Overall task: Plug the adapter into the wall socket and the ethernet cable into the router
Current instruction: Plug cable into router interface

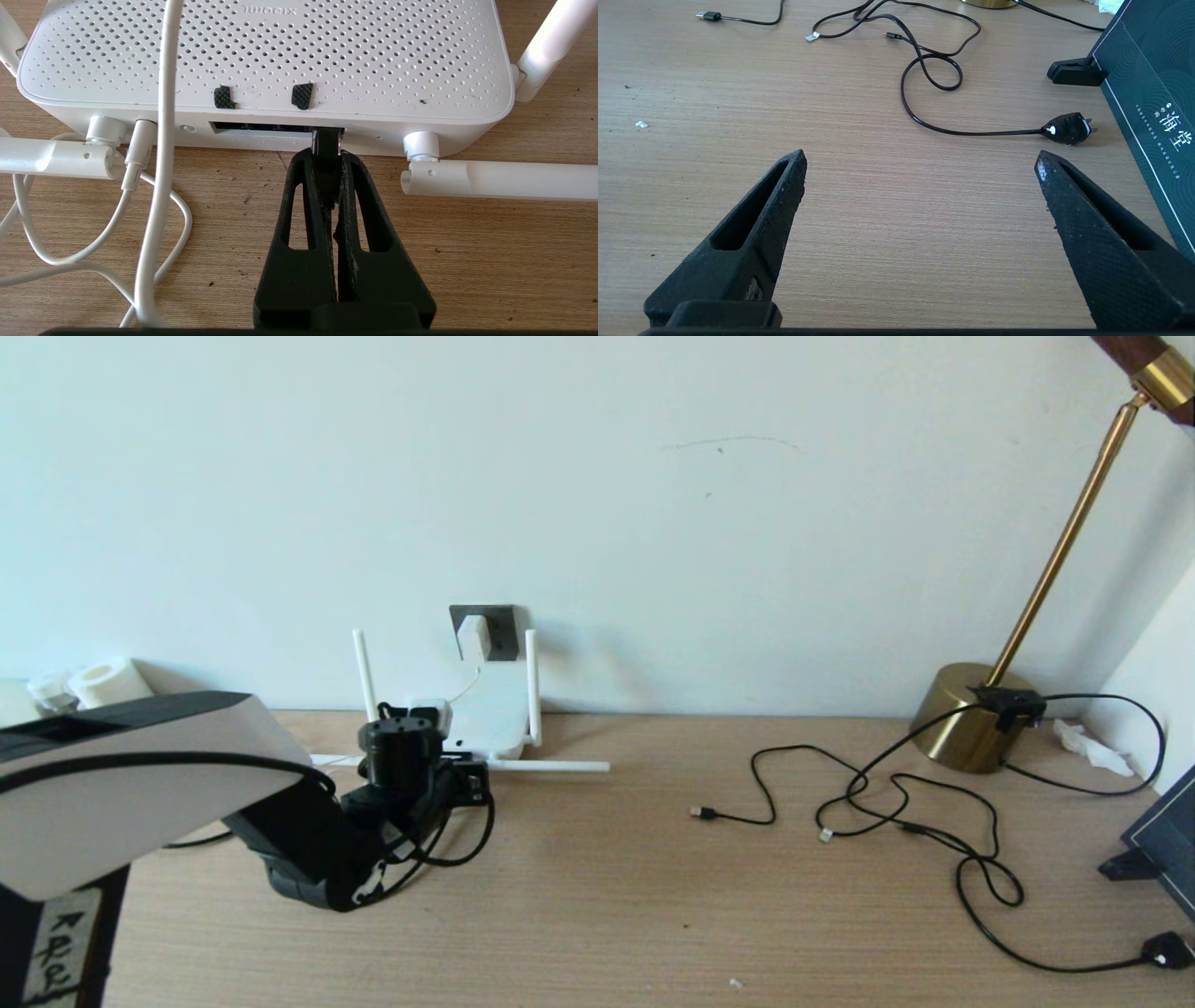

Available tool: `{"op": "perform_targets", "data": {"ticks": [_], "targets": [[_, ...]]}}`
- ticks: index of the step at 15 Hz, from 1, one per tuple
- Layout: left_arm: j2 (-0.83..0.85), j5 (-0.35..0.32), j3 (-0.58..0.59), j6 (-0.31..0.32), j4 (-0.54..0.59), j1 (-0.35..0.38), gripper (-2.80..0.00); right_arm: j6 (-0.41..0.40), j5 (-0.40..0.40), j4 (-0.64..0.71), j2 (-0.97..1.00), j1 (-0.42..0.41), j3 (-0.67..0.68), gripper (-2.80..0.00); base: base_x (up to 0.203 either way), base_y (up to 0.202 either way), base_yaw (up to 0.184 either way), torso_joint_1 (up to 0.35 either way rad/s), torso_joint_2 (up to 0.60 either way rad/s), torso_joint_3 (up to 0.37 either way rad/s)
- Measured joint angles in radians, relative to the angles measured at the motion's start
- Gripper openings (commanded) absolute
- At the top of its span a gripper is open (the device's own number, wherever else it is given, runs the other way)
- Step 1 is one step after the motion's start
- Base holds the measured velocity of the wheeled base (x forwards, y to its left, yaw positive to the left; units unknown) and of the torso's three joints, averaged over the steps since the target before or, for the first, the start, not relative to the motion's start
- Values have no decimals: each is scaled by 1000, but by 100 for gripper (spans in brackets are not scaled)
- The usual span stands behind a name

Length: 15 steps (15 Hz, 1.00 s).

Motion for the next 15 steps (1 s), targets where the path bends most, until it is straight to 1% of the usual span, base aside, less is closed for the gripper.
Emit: {"op": "perform_targets", "data": {"ticks": [8,15], "targets": [[23,-1,-40,5,1,2,-280,0,-1,0,0,0,0,0,0,0,0,0,0,0],[33,-1,-39,3,-8,-1,-280,0,0,0,0,0,0,0,0,0,0,0,0,0]]}}
